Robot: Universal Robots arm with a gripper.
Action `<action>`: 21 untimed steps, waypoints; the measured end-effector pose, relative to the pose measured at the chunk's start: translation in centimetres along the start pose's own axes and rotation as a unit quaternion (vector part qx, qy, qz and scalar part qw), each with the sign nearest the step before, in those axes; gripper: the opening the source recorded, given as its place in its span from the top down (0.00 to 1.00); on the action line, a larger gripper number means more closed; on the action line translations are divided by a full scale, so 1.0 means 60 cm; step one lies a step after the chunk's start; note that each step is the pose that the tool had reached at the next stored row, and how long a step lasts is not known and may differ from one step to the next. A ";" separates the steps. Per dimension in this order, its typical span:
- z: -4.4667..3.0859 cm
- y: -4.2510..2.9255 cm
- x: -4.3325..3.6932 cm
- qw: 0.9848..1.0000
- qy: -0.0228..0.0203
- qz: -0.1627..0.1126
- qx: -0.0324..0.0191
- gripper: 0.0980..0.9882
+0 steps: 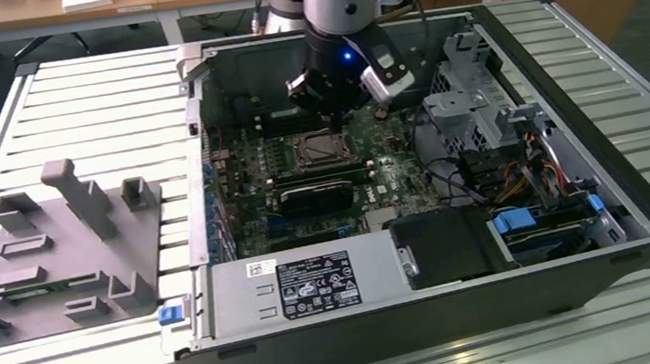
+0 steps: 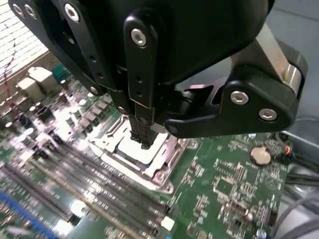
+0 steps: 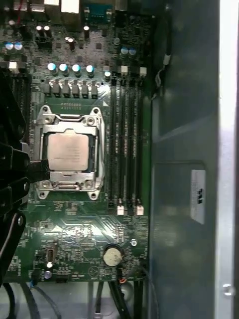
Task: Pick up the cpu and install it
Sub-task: 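Install the second cpu locking lever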
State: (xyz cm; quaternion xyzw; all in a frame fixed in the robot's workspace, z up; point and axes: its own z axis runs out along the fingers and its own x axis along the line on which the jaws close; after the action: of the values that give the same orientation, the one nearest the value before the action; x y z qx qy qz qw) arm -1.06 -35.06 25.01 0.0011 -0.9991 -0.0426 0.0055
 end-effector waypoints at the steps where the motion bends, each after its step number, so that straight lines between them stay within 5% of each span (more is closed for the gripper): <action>1: 0.000 -0.003 0.000 1.000 0.000 0.000 0.000 0.99; 2: 0.000 -0.005 0.000 1.000 0.000 0.000 0.000 0.99; 3: -0.001 -0.009 0.000 1.000 0.000 0.000 0.011 0.99; 4: 0.000 -0.011 0.000 1.000 0.000 0.000 0.013 0.99; 10: 0.004 -0.023 0.000 1.000 0.000 0.000 0.012 0.99; 21: 0.018 -0.027 0.012 1.000 0.000 0.000 0.011 0.99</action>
State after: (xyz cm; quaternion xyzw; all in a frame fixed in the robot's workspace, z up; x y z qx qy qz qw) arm -1.80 -36.59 23.83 0.0008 -0.9995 -0.0321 0.0060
